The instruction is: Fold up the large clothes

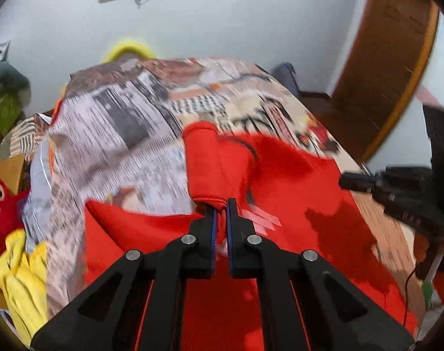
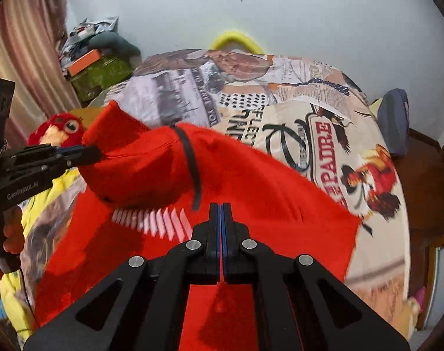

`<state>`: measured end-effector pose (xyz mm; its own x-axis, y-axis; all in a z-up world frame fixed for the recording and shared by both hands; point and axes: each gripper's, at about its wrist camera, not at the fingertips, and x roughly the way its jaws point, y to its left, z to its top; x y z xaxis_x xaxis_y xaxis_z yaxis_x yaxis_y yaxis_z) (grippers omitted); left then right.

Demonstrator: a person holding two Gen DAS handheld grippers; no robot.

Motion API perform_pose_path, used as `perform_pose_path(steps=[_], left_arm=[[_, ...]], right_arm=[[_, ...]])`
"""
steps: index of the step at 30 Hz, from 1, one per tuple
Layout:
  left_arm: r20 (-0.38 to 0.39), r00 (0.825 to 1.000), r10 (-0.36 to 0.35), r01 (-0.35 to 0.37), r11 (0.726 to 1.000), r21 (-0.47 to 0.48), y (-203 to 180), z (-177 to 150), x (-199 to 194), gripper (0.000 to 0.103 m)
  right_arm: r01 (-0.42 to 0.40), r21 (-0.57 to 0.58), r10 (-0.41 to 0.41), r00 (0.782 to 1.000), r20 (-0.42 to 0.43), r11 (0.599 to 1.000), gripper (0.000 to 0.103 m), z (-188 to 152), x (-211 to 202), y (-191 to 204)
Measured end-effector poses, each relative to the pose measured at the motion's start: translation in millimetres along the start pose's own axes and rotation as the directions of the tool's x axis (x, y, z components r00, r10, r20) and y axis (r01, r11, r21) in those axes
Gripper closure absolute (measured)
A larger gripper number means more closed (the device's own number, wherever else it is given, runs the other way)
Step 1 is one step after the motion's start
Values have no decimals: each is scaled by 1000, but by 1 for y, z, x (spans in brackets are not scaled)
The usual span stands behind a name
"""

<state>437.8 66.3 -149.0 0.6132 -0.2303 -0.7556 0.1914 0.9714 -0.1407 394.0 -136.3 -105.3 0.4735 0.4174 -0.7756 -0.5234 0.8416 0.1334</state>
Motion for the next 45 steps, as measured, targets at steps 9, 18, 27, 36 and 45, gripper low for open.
perform_pose_path(steps=[9, 18, 27, 36, 45], left_arm=[[-203, 979, -27, 25, 1000, -10, -26, -121, 30, 101], [-192, 980, -61, 34, 989, -143, -4, -138, 3, 98], [-77, 997, -26, 10, 979, -204, 18, -41, -19, 50], [-148, 974, -171, 109, 930, -352, 34, 32, 72, 48], [-108, 978, -176, 144, 957, -253, -10, 41, 83, 84]], right_arm=[[45, -10, -45, 999, -29, 999, 102, -70, -36, 29], [65, 43, -60, 992, -114, 997, 101, -110, -35, 22], [103, 107, -93, 991, -95, 989, 71, -121, -36, -2], [136, 177, -126, 990, -68, 975, 56, -126, -35, -30], [157, 237, -148, 987, -58, 959, 55, -139, -59, -53]])
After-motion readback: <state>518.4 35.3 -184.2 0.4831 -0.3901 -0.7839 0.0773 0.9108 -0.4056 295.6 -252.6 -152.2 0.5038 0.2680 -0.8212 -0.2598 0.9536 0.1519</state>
